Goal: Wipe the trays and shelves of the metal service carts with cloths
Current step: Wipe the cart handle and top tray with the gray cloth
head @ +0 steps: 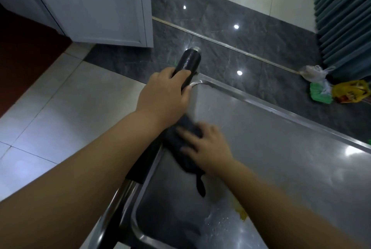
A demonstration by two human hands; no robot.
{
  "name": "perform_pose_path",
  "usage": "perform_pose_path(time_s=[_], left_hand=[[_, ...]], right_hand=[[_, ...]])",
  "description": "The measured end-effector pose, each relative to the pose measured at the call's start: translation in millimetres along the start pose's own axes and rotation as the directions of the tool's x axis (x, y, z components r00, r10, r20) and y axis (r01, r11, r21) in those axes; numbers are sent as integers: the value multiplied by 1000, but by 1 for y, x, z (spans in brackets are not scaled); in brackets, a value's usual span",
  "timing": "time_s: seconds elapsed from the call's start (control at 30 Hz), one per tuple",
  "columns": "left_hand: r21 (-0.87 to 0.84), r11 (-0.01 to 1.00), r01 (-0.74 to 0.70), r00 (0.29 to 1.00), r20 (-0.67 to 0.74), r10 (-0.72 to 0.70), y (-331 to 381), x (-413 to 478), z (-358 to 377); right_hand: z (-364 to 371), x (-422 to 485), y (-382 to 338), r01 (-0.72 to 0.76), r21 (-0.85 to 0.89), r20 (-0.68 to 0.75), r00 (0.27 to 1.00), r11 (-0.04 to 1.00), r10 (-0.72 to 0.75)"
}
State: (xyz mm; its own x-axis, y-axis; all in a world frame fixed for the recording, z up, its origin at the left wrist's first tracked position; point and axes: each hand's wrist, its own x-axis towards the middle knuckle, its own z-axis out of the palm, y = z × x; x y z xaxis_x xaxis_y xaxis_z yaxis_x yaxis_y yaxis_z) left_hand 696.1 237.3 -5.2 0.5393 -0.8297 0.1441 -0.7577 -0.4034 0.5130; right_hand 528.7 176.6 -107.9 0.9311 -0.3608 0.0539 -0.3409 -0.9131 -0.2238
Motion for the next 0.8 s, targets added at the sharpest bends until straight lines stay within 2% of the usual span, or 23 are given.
perform_pose_path(time_s=[0.03,0.07,0.1,0.13,0.17,0.2,0.27,0.3,0.33,0.37,0.4,0.43,0.47,0.5,0.53,0.57,0.6,0.63,0.67,0.7,0.73,0.77,0.8], left_hand=[[0,1000,-16,1000,2,16,-1,-5,-3],[-2,1000,-27,1000,10,27,-2,-11,-6],[-5,1000,-29,999,23,29,-6,-18,-9],[-10,1000,-23,999,40,23,-9,-27,-12],[-14,1000,-12,998,56,13,-13,-37,-15],[-16,1000,0,998,65,1,-16,-48,-17],[-27,999,28,997,77,-26,-19,-70,-23],[-35,998,43,995,87,-40,-19,-80,-25],[-38,998,55,994,100,-51,-19,-90,-27],[-29,998,60,992,114,-56,-20,-99,-30],[-14,998,62,991,123,-60,-21,-107,-32],[1,998,64,990,124,-64,-23,-114,-33],[8,998,67,991,118,-67,-24,-120,-34],[6,997,71,992,107,-71,-25,-125,-34],[1,997,77,992,96,-76,-24,-130,-33],[-4,997,83,993,87,-82,-24,-133,-31],[-9,996,87,993,75,-86,-23,-134,-29],[-14,996,88,994,58,-87,-22,-135,-28],[-20,996,86,996,37,-85,-21,-136,-27],[-24,997,79,997,15,-79,-20,-136,-26],[-25,997,72,997,-3,-72,-20,-135,-26],[-23,998,63,998,-12,-63,-20,-135,-26],[-15,999,52,999,-11,-52,-20,-135,-26]], right_hand=[[-8,1,13,-228,-1,-57,972,974,228],[-13,3,27,-476,-8,-41,879,879,475],[-15,4,38,-672,2,-1,741,741,672],[-15,3,42,-789,-1,40,613,614,789],[-12,3,37,-825,-22,52,563,565,825],[-7,2,22,-804,-45,64,590,593,805],[7,-5,-26,-607,-40,54,792,793,609],[16,-13,-51,-427,-18,39,903,904,428],[22,-24,-72,-197,13,46,980,980,196],[23,-33,-83,26,34,94,995,999,-29],[21,-39,-79,191,54,130,972,980,-197],[19,-43,-66,273,55,115,954,960,-278],[17,-45,-52,243,38,64,968,969,-245],[14,-46,-38,95,35,-4,995,995,-95],[10,-46,-26,-151,41,-55,987,988,153],[7,-44,-18,-437,49,-42,898,898,439],[8,-43,-17,-662,45,-13,749,748,663],[10,-42,-27,-764,13,6,645,645,764],[14,-43,-44,-767,-24,27,640,641,768],[19,-45,-66,-684,-30,51,727,729,684],[24,-50,-91,-514,4,52,857,858,513],[29,-59,-114,-294,45,47,955,955,292],[34,-70,-131,-78,66,46,996,995,75]])
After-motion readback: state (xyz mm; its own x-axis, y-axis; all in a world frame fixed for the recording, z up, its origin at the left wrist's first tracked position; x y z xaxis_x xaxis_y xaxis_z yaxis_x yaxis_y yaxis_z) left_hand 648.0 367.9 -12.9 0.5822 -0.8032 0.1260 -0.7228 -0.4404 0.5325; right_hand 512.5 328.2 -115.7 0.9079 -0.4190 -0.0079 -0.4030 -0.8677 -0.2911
